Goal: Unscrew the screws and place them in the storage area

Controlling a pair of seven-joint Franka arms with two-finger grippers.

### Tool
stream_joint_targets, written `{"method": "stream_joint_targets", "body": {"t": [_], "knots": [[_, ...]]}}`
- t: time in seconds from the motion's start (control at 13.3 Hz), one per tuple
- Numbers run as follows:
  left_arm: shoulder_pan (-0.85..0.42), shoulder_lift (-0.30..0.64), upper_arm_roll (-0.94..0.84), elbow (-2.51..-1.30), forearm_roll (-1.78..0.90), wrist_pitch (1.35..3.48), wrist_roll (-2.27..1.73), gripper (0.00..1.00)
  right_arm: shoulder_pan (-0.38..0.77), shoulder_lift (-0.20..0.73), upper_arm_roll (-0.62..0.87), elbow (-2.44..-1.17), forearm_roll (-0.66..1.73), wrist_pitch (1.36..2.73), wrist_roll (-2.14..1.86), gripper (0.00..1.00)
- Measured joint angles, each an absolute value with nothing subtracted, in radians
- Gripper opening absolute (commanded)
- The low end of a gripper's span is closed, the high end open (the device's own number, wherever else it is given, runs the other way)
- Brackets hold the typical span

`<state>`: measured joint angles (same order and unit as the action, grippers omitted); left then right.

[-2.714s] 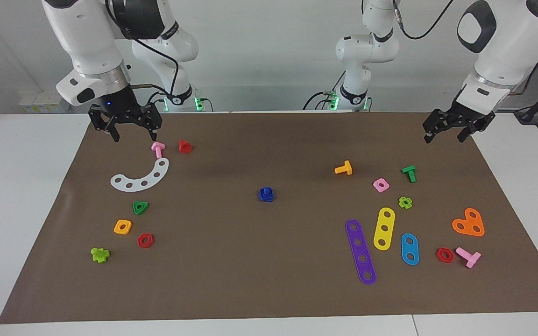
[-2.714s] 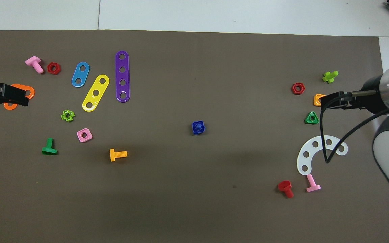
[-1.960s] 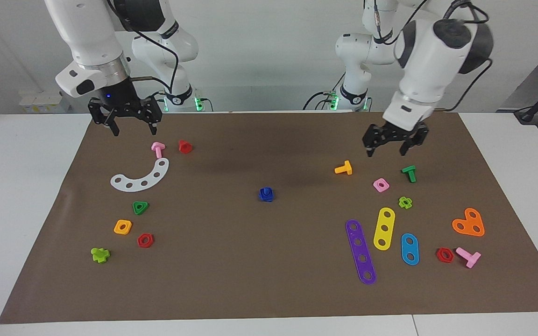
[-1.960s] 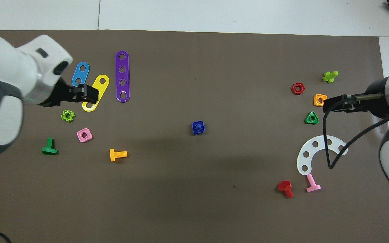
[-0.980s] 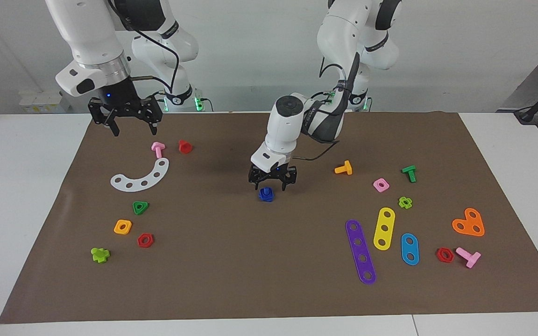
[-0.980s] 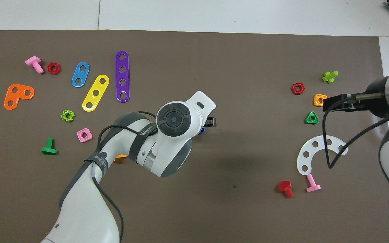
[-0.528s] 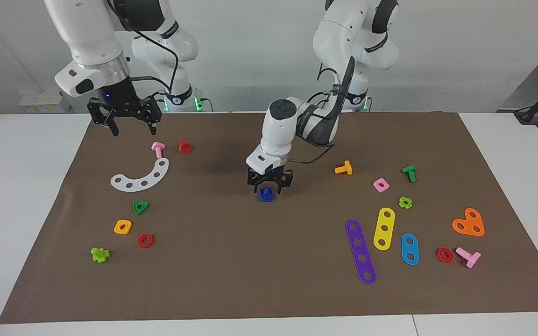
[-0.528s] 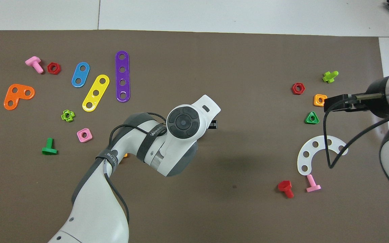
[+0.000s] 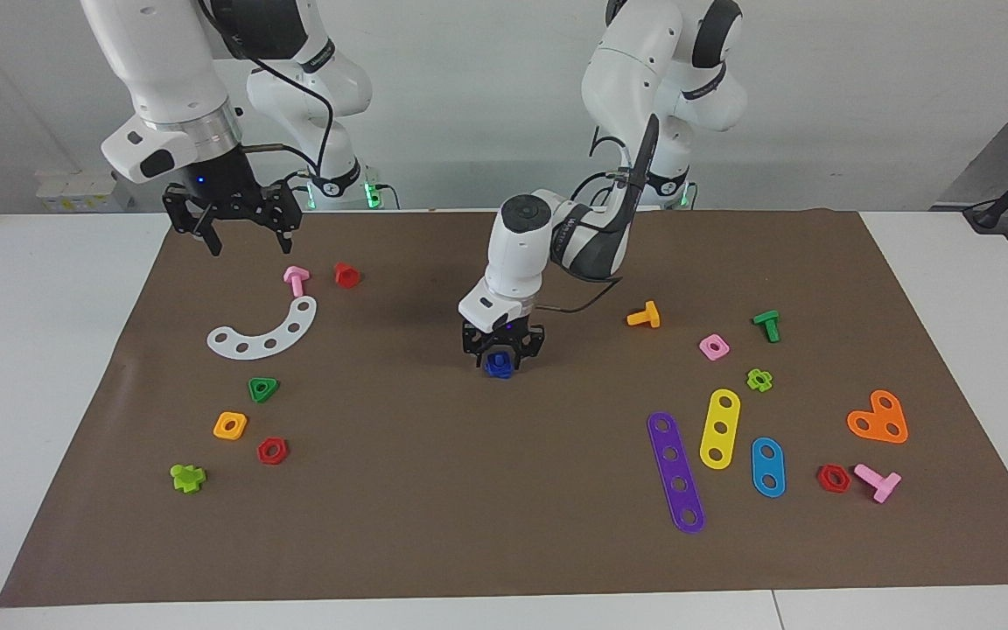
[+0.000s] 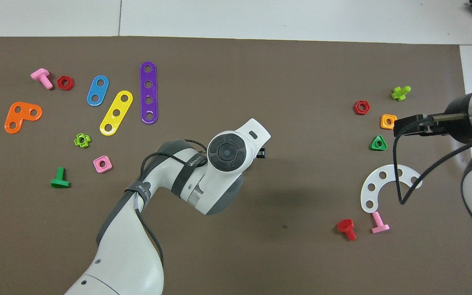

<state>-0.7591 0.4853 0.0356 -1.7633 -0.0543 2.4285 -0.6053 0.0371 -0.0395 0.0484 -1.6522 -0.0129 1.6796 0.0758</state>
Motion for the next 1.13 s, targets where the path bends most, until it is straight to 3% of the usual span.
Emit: {"method": "stream_joint_targets", "body": {"t": [0.08, 0.3, 0.45, 0.68, 1.13], "knots": [[-0.759, 0.488, 0.036, -1.764, -0.054, 2.429, -0.605, 0.52, 0.037, -0.039, 0.048, -1.652, -0.013, 1.680, 0.076, 1.00], [-0.759, 0.489, 0.036, -1.764, -0.054, 2.430, -0.605, 0.16, 0.037, -0.039, 0.048, -1.655, -0.013, 1.680, 0.076, 1.00], [-0.759, 0.489, 0.037, -1.761, -0.054, 2.430, -0.606, 0.03, 0.037, -0.039, 0.048, -1.657, -0.013, 1.680, 0.076, 1.00], [-0.759, 0.490, 0.041, -1.704, -0.059, 2.367, -0.624, 0.02, 0.037, -0.040, 0.048, -1.663, -0.013, 1.680, 0.076, 1.00], [-0.714, 0.516, 0.074, -1.389, -0.060, 1.945, -0.687, 0.01, 0.046, -0.040, 0.050, -1.671, -0.020, 1.682, 0.089, 0.98]]}}
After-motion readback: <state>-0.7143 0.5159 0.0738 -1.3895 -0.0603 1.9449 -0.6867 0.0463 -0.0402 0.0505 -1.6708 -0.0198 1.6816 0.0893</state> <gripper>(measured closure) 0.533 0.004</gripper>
